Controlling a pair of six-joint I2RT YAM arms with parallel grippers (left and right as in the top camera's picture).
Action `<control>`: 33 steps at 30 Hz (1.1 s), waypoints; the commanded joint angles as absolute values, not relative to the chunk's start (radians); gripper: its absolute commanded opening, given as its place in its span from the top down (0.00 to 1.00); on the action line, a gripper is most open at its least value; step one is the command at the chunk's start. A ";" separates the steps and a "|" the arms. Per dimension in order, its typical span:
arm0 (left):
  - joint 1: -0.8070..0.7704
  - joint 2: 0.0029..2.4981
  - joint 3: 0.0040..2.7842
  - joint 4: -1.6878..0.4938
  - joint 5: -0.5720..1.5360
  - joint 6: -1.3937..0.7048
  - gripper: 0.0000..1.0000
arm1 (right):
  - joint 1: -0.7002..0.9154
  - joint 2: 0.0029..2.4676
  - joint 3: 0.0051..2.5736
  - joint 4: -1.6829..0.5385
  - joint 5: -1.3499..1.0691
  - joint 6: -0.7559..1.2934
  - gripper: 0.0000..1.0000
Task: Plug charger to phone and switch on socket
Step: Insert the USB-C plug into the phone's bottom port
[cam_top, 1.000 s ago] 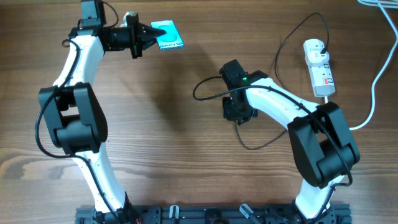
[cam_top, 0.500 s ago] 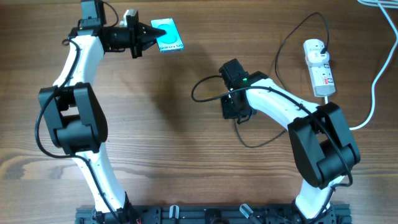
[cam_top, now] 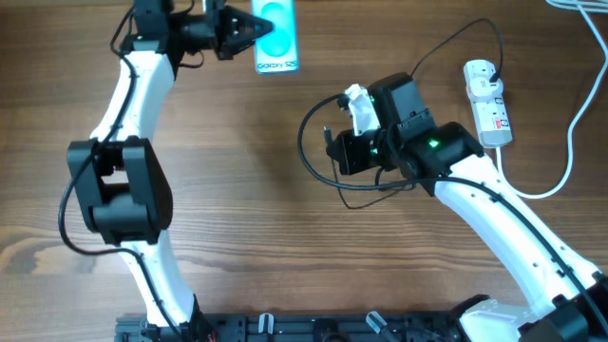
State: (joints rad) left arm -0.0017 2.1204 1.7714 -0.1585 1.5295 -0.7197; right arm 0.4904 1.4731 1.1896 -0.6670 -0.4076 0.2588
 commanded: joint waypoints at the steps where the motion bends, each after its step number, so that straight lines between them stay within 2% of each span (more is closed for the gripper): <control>1: -0.046 2.035 1.782 -0.146 1.574 -0.719 0.96 | 0.496 1.454 1.201 -0.623 -0.410 0.287 0.96; 5: -0.081 2.036 1.782 -0.146 1.505 -0.709 0.96 | 0.496 1.449 1.245 -0.635 -0.353 0.291 0.95; 9: -0.123 2.036 1.782 -0.181 1.458 -0.582 0.96 | 0.503 1.449 1.316 -0.721 -0.212 0.292 0.96; 15: -0.189 2.036 1.782 -0.267 1.276 -0.461 0.96 | 0.598 1.449 1.356 -0.734 -0.096 0.325 0.96; 23: -0.199 2.036 1.782 -0.287 1.324 -0.435 0.96 | 0.599 1.449 1.356 -0.724 0.043 0.345 0.96; 33: -0.201 2.035 1.782 -0.298 1.375 -0.434 0.96 | 0.599 1.487 1.356 -0.670 0.017 0.396 0.96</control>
State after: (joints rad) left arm -0.1967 2.0609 1.7721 -0.2996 1.3231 -0.4561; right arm 0.5968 1.4715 1.3251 -0.6884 0.0158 0.3779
